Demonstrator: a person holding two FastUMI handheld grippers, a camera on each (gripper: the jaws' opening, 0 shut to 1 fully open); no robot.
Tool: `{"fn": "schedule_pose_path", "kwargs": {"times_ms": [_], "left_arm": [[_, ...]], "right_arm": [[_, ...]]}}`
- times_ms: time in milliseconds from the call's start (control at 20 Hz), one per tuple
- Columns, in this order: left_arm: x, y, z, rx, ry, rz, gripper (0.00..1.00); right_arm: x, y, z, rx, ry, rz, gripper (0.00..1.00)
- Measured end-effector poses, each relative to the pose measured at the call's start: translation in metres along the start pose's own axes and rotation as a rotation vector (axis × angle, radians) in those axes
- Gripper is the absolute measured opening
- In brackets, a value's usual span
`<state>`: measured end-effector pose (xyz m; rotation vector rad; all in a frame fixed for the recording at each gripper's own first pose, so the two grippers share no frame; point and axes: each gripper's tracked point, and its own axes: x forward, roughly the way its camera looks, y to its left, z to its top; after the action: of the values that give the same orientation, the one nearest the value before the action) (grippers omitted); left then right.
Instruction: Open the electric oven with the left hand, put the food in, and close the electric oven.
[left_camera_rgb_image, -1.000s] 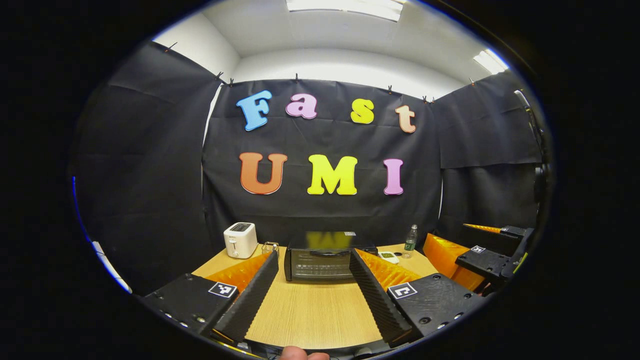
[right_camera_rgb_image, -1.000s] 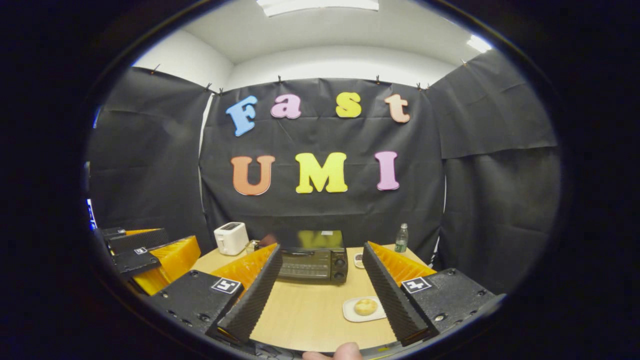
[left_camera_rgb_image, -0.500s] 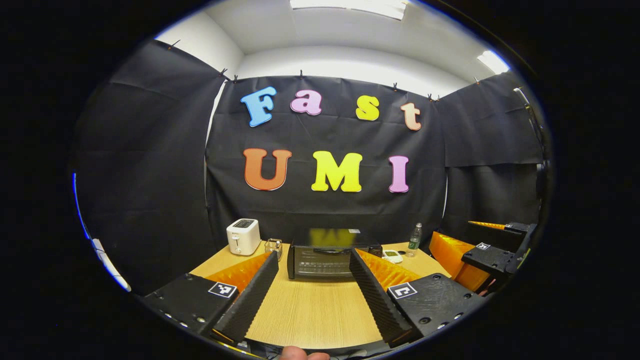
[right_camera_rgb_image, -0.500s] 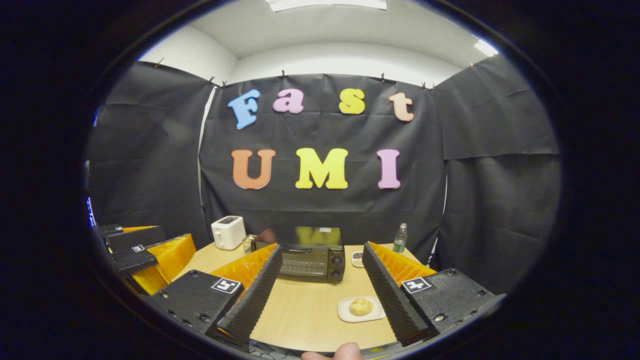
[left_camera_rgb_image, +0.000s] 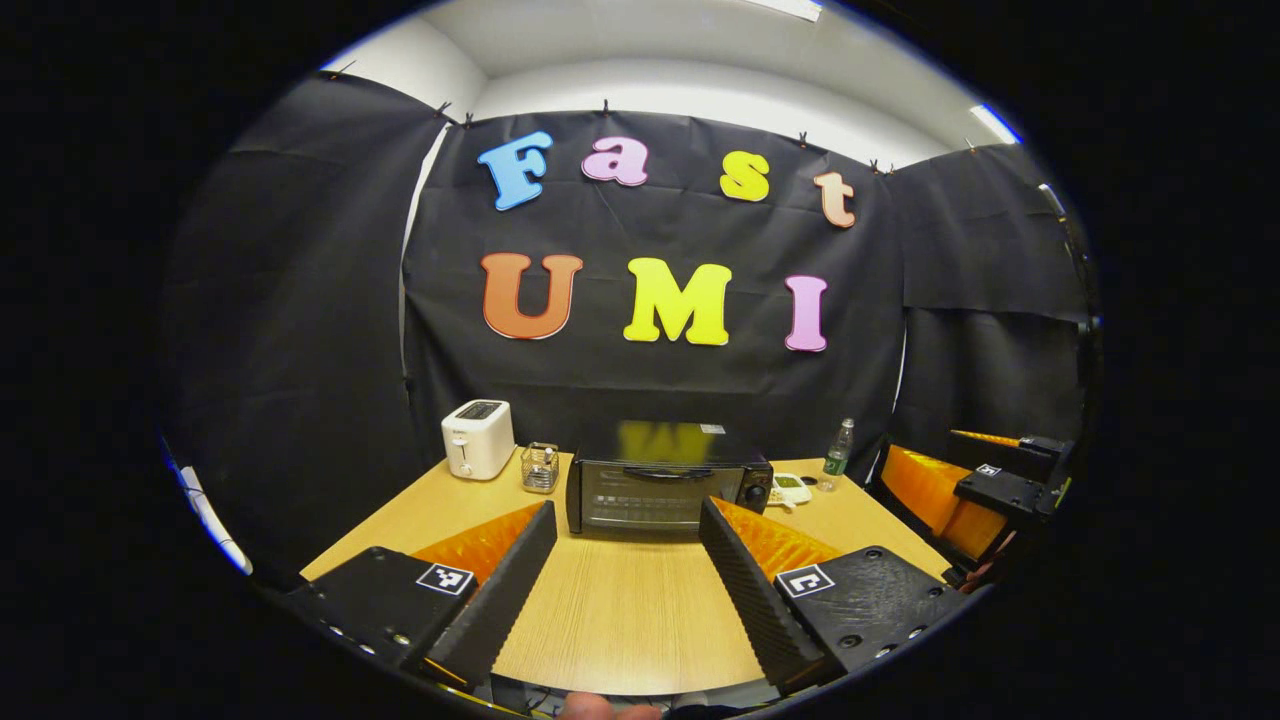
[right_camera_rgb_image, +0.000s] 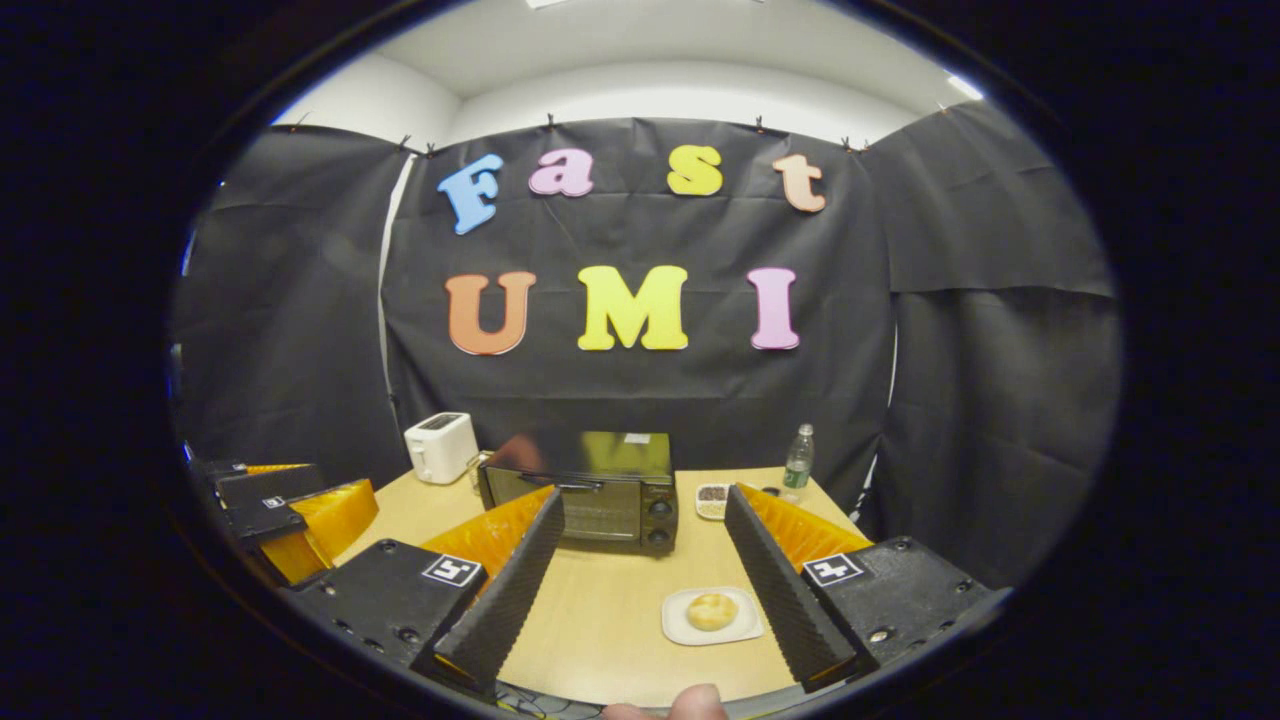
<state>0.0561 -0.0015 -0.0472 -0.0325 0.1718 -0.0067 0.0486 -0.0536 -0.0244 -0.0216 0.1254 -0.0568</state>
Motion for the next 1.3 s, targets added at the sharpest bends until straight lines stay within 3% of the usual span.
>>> {"fn": "schedule_pose_path", "kwargs": {"times_ms": [250, 550, 800, 1050, 1300], "left_arm": [[0.067, -0.024, 0.004, -0.01, 0.062, -0.041, 0.94], [0.186, -0.048, 0.006, 0.013, 0.13, -0.074, 0.94], [0.279, -0.056, -0.027, 0.01, 0.245, -0.068, 0.94], [0.325, -0.048, -0.063, 0.022, 0.338, -0.015, 0.95], [0.332, -0.039, -0.082, 0.04, 0.393, 0.023, 0.95]], "right_arm": [[0.037, -0.052, 0.007, 0.045, -0.01, -0.069, 1.0], [0.079, -0.115, 0.006, 0.07, 0.009, -0.13, 1.0], [0.115, -0.158, -0.003, 0.083, 0.041, -0.168, 1.0], [0.145, -0.182, -0.027, 0.107, 0.116, -0.162, 1.0], [0.151, -0.193, -0.029, 0.111, 0.133, -0.184, 1.0]]}}
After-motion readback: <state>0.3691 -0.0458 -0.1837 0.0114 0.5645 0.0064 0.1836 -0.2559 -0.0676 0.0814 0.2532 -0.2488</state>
